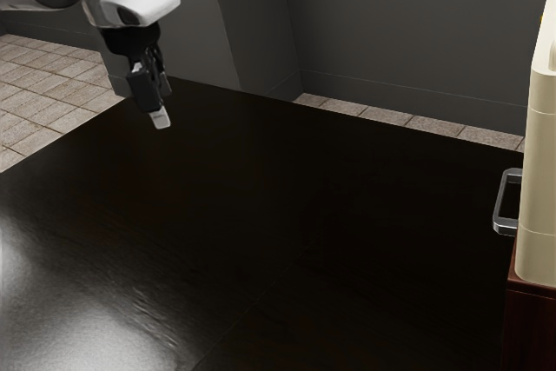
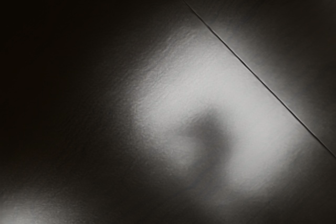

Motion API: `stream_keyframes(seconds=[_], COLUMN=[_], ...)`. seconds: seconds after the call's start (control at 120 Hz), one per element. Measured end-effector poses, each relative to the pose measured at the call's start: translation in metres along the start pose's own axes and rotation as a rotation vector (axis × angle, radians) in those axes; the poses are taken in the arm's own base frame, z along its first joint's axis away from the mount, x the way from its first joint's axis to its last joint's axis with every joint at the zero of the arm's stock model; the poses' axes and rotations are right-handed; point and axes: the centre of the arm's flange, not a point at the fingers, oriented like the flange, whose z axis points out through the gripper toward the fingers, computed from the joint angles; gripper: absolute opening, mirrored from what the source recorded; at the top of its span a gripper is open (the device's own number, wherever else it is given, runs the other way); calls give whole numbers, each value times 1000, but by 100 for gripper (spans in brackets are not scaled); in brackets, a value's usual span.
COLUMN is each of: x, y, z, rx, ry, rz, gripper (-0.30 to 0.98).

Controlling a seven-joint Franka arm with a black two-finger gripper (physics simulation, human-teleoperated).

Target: Pull the drawer handle with one arm to open the drawer

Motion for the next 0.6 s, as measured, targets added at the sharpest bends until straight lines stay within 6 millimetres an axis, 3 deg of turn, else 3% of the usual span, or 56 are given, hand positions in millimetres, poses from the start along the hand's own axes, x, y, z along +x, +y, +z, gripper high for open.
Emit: stream_keyframes(seconds=[0.167, 0.267, 0.333, 0.408, 0.533, 0.6], x=[2, 23, 42, 44, 39, 46], y=[2, 19, 36, 52, 54, 58], z=[4, 10, 10, 12, 16, 19], rx=[-6, -23, -28, -32, -15, 0], ry=[-1, 0, 4, -3, -29, -54], rz=[18, 75, 172, 285, 468, 590], gripper=[68, 68, 68, 68, 68, 68])
